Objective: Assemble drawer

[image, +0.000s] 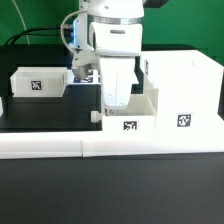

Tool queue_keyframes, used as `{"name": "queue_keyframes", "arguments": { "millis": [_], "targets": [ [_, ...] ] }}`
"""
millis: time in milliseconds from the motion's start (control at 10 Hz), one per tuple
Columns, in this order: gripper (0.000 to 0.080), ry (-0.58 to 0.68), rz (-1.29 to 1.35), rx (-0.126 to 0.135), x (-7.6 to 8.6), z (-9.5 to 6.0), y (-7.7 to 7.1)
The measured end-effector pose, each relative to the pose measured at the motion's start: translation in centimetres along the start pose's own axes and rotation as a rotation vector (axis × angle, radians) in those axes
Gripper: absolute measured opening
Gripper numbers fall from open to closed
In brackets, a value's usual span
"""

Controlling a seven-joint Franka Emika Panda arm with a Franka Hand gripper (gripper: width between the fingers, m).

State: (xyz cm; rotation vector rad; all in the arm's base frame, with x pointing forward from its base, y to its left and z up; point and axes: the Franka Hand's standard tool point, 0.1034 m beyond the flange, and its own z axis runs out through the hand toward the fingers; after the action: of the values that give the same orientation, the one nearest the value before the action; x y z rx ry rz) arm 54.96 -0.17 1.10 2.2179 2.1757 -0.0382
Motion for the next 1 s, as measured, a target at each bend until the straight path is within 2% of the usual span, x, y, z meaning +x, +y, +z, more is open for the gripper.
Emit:
{"name": "queue_keyframes", "arguments": {
  "millis": [500,800,1000],
  "targets": [
    [0.0042,-0.020,-0.087,-0.006,0.7,-0.1,0.2],
    [0.0042,-0.020,-0.083,-0.006,0.7,-0.1,0.2],
    [0.0042,-0.014,-0.048,-0.006,1.5,-0.1,0.1]
  ]
}}
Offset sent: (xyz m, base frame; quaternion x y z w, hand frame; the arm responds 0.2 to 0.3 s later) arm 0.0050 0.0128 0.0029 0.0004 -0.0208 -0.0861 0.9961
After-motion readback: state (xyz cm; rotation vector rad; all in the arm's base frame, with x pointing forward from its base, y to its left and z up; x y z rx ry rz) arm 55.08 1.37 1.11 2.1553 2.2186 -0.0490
